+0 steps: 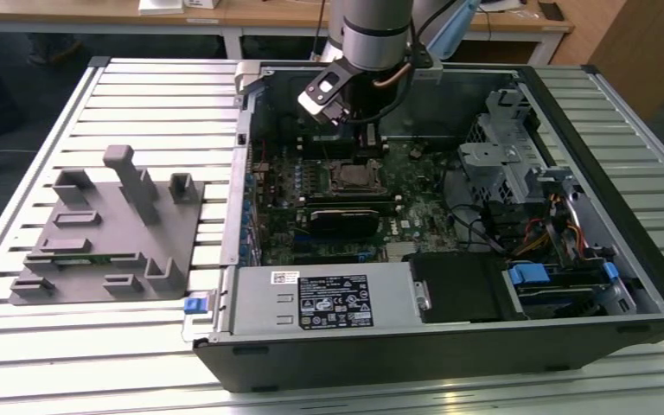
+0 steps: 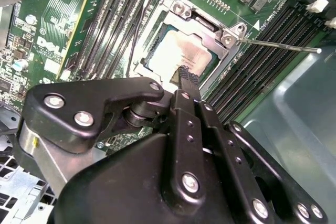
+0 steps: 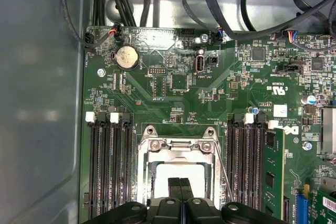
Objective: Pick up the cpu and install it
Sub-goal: 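Install the first cpu locking lever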
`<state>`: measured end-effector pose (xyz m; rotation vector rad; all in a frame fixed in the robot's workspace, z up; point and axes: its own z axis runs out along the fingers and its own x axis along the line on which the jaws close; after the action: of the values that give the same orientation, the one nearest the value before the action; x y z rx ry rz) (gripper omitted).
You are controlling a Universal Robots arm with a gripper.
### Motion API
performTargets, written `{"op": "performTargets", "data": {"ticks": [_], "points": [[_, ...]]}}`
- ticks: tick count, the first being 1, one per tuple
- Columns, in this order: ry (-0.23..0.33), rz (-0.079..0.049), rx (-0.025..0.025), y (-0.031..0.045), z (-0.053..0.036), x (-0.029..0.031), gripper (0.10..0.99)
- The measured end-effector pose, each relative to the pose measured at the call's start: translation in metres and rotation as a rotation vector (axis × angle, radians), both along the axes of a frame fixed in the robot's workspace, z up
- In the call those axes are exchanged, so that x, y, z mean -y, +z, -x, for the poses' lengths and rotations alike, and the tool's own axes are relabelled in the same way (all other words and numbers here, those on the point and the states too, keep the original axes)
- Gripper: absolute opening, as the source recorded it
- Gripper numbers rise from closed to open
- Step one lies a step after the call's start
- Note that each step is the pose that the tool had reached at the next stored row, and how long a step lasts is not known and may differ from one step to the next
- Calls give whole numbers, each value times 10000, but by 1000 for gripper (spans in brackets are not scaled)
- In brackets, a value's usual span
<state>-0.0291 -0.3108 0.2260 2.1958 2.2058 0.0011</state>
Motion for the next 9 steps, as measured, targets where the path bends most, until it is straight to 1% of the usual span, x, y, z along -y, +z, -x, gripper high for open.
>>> {"op": "performTargets", "data": {"ticks": [9], "points": [[-2,0,0,37,0,0,106]]}}
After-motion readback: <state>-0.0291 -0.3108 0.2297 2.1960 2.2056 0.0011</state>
